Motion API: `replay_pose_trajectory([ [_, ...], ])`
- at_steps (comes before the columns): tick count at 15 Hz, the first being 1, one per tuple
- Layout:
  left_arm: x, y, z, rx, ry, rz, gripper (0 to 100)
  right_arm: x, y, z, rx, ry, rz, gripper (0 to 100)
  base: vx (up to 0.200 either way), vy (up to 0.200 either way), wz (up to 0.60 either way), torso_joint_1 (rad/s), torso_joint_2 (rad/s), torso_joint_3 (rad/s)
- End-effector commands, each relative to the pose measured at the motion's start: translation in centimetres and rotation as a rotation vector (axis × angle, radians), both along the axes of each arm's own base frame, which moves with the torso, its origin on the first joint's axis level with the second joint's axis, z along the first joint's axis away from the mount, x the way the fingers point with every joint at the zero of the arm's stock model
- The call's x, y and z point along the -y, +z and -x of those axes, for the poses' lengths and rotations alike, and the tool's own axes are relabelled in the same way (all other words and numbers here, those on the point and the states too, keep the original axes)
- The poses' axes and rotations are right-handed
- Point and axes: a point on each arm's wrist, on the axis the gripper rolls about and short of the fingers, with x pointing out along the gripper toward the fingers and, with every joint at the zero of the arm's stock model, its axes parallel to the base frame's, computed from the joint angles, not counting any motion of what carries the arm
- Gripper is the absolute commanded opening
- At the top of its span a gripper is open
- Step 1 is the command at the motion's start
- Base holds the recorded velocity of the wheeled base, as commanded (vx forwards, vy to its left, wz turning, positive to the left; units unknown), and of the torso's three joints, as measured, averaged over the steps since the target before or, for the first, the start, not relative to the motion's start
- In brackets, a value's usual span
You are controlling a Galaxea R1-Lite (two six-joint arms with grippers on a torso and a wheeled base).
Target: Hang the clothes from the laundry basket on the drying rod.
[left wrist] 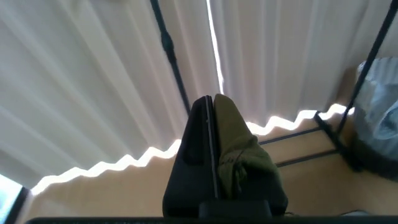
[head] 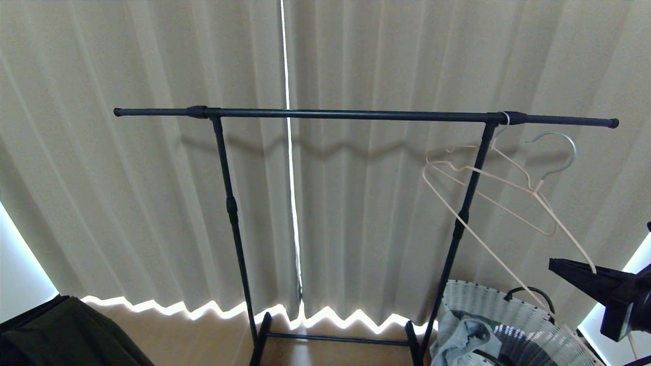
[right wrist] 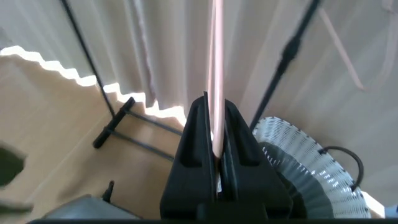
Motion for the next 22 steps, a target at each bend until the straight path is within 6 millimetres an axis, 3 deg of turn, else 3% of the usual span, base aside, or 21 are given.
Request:
replay_pose_trajectory([
  [1, 0.1, 0.8, 0.0, 0.034, -0.026, -0.026, 0, -0.4, -0.2, -0.3, -0.014, 0.027, 0.007, 0, 0.000, 0.000, 0.00, 0.000, 0.00, 0.000],
  [2, 0.1, 0.8, 0.0, 0.034, -0.026, -0.026, 0, -0.4, -0.2, -0.3, -0.014, 0.027, 0.007, 0, 0.000, 0.000, 0.00, 0.000, 0.00, 0.000],
  [3, 0.3, 2.8, -0.9, 0.071, -0.022, -0.043, 0, -1.3, -0.3, -0.5, -0.022, 0.090, 0.008, 0, 0.000, 0.000, 0.00, 0.000, 0.00, 0.000],
  [6, 0.8, 4.6, -3.7, 0.035, -0.023, -0.049, 0, -2.4, -0.2, -0.4, -0.017, 0.171, 0.007, 0, 0.000, 0.000, 0.00, 0.000, 0.00, 0.000],
  [10, 2.1, 4.8, -7.9, -0.071, -0.054, -0.018, 0, -4.3, -0.8, -1.0, -0.067, 0.273, 0.008, 0, 0.000, 0.000, 0.00, 0.000, 0.00, 0.000],
  [15, 6.6, 4.5, -12.3, -0.209, -0.169, 0.075, 0, -6.2, -1.1, -2.5, -0.025, 0.348, -0.005, 0, 0.000, 0.000, 0.00, 0.000, 0.00, 0.000],
  [19, 8.4, 3.9, -17.6, -0.145, 0.003, 0.056, 0, -8.4, 0.0, -1.9, 0.002, 0.449, -0.096, 0, 0.000, 0.000, 0.00, 0.000, 0.00, 0.000],
  [22, 8.9, 3.6, -19.2, -0.139, 0.062, 0.062, 0, -9.1, -0.1, -1.7, -0.014, 0.508, -0.106, 0, 0.000, 0.000, 0.00, 0.000, 0.00, 0.000],
])
